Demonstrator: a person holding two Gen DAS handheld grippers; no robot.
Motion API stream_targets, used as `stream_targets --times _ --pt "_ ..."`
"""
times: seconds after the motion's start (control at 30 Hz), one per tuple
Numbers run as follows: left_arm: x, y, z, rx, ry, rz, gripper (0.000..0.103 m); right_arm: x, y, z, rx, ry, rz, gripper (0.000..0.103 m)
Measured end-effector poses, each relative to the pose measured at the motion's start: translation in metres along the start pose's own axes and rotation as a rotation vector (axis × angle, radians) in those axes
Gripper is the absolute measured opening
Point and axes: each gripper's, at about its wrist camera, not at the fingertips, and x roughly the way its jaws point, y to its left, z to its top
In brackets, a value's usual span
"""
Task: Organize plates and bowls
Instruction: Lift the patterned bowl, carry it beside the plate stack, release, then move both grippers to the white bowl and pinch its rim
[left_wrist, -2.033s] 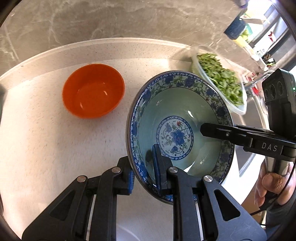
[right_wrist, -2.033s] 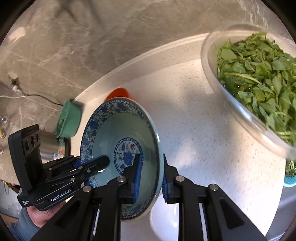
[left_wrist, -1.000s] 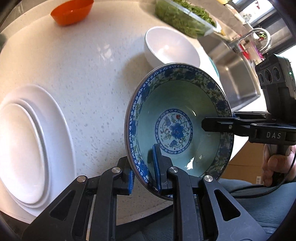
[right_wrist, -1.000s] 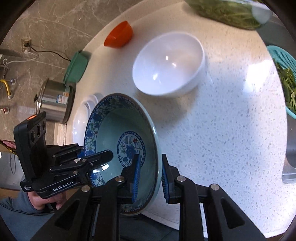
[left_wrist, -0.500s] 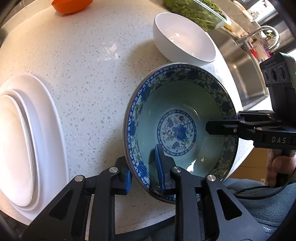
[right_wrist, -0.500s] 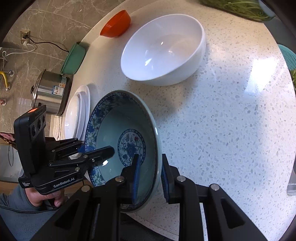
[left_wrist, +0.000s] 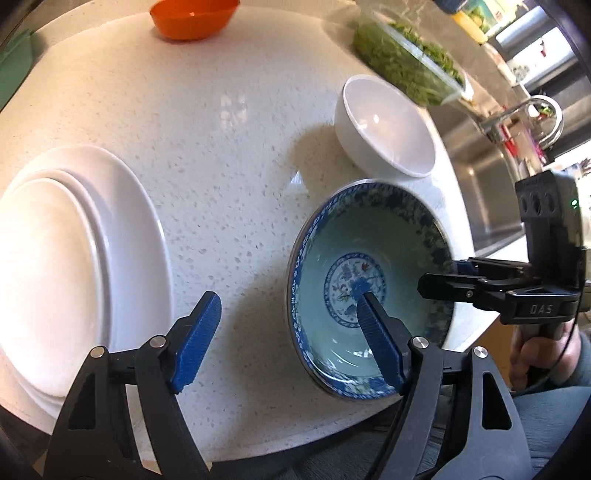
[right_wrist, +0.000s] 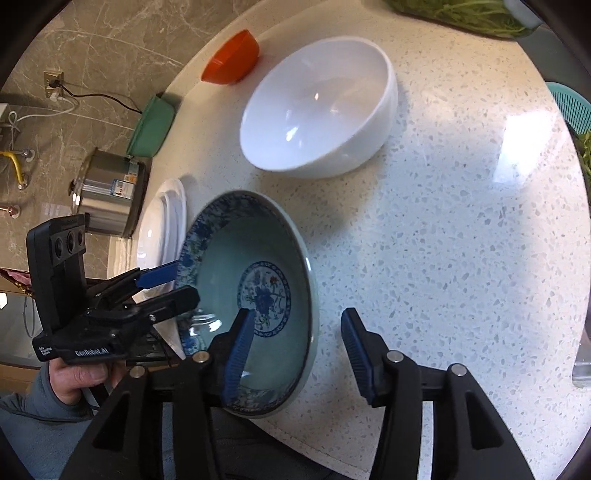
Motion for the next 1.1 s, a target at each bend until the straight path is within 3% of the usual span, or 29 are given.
stream_targets --times 0.13,0.27,0.47,0.53,0.77,1.1 --pt "-0.025 -0.004 0.010 -0.001 -0.062 -0.046 0.079 -0.021 0.001 0.002 -0.015 -0.050 0.022 0.074" --pt "-0.051 -0.003 0.026 -0.015 -0.139 -0.107 0.086 -0.035 -0.003 0.008 0.003 -0.095 0.015 0.076" --pt "-0.069 0.013 0.037 -0.076 -0.193 -0.178 0.094 -0.047 -0.011 0.016 0.060 -0.158 0.016 0.080" --pt "-0.069 0.017 0.038 -0.090 -0.191 -0.188 0.103 -0.048 -0.010 0.017 0.071 -0.171 0.011 0.082" --pt "-0.073 0.027 0.045 -0.081 -0.230 -0.218 0.103 -0.045 -0.007 0.020 0.097 -0.193 0.009 0.084" --pt "-0.070 0.031 0.066 -0.088 -0.218 -0.239 0.103 -0.058 -0.019 0.033 0.154 -0.254 0.026 0.085"
